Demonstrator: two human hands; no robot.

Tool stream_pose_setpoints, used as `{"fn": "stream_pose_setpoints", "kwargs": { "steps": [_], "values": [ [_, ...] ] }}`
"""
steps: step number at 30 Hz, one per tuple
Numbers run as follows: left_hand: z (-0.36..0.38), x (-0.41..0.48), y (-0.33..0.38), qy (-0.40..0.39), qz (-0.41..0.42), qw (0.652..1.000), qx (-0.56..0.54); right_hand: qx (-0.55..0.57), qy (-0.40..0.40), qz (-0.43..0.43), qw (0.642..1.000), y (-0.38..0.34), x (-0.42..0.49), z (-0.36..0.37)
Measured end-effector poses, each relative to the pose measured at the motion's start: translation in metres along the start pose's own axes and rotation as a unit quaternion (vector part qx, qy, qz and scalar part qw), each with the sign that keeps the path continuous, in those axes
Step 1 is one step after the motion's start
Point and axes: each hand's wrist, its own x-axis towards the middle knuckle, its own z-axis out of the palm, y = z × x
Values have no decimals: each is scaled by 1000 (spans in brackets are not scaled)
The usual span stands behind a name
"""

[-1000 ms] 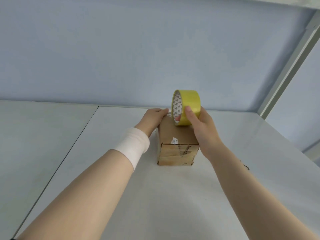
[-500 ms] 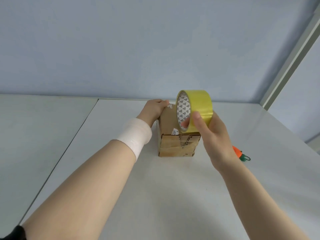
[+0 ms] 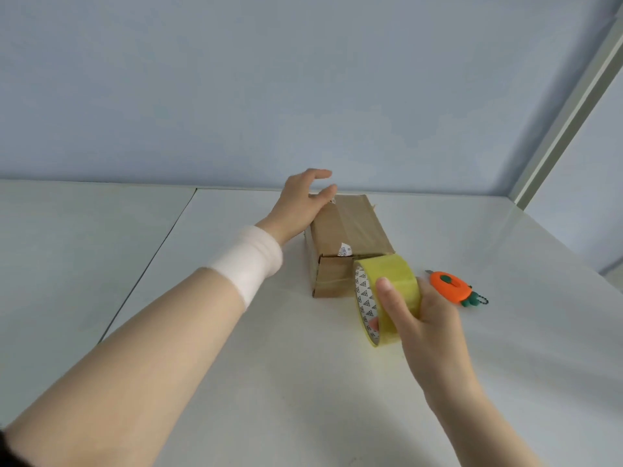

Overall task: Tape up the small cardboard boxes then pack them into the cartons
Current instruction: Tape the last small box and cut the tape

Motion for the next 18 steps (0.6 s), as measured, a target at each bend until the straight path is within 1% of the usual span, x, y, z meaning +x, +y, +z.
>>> {"fn": "stream_pose_setpoints", "kwargs": {
  "steps": [2,4,5,6,8,10,12,13,15,18],
  "values": [
    [-9,-21,-1,-79,101,990,61,6,6,2,1000,0,0,-3],
    [-10,-44,-6,-156,167,963,140,9,5,0,1000,1,1,-4],
    [-8,-53,-8,-168,189,951,180,11,1,-1,1000,0,2,-4],
    [-7,-57,-9,-158,205,943,207,16,-5,-6,1000,-1,3,-4],
    [-9,-58,-6,-118,225,943,213,36,-31,-22,999,-9,9,-5],
    [-13,-53,2,-87,225,954,177,86,-85,-40,992,-27,19,-11],
    [-18,-48,13,-69,193,972,119,138,-142,-52,979,-49,38,-17],
    [-20,-44,21,-67,173,978,98,157,-157,-58,973,-61,49,-19],
    [-21,-35,36,-66,147,983,92,177,-159,-61,969,-82,72,-19],
    [-21,-13,48,-31,123,986,106,169,-126,-46,976,-102,101,-11]
  ]
}}
